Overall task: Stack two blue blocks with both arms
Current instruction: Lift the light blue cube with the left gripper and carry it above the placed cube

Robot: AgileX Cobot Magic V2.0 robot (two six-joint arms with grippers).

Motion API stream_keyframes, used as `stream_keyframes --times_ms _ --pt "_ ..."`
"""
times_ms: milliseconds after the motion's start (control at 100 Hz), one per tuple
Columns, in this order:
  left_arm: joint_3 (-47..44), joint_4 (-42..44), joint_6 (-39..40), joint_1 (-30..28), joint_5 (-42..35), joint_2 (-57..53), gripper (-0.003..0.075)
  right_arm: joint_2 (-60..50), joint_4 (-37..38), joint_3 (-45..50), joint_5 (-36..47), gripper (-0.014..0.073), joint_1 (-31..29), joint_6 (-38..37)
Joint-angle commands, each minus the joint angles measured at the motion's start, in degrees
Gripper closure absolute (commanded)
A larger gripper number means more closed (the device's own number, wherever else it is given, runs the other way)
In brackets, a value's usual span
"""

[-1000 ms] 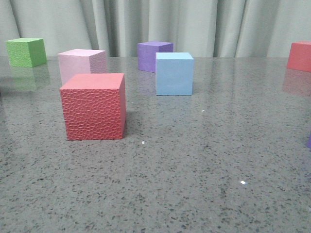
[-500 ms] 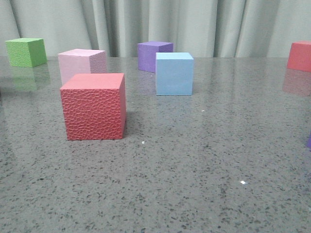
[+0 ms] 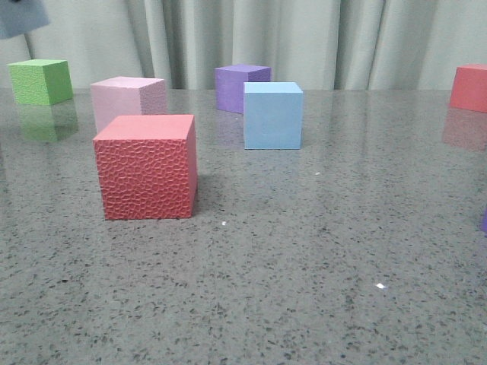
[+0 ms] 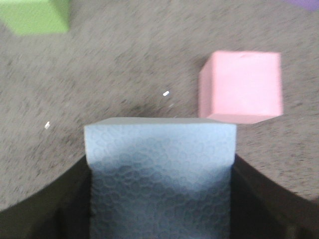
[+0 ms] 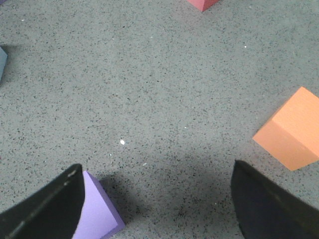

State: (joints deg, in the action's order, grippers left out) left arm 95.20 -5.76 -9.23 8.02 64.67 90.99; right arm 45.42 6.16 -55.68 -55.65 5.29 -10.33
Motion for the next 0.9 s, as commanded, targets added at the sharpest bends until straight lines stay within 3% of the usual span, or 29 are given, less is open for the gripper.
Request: stream_keyframes --times_ms 0,220,530,890 --pt "3.72 -1.33 -0.19 2.44 -2.08 -2.42 0.0501 -0.46 1.01 -1.32 3.99 -0.0004 -0.23 0.28" --pt "8.96 -1.33 -0.68 7.74 -2.31 0.39 0.0501 -0.46 1.01 -1.32 3.99 -0.0004 -0.23 0.28" --pt "18.27 -1.36 -7.65 15.12 -1.68 9.0 0.0501 -0.46 1.01 -1.32 3.99 -0.0004 -0.23 0.28" --pt "29.96 -4.69 -14.22 19.75 0.23 18.48 0.0501 -0.46 1.01 -1.32 3.99 -0.0004 -0.23 0.28"
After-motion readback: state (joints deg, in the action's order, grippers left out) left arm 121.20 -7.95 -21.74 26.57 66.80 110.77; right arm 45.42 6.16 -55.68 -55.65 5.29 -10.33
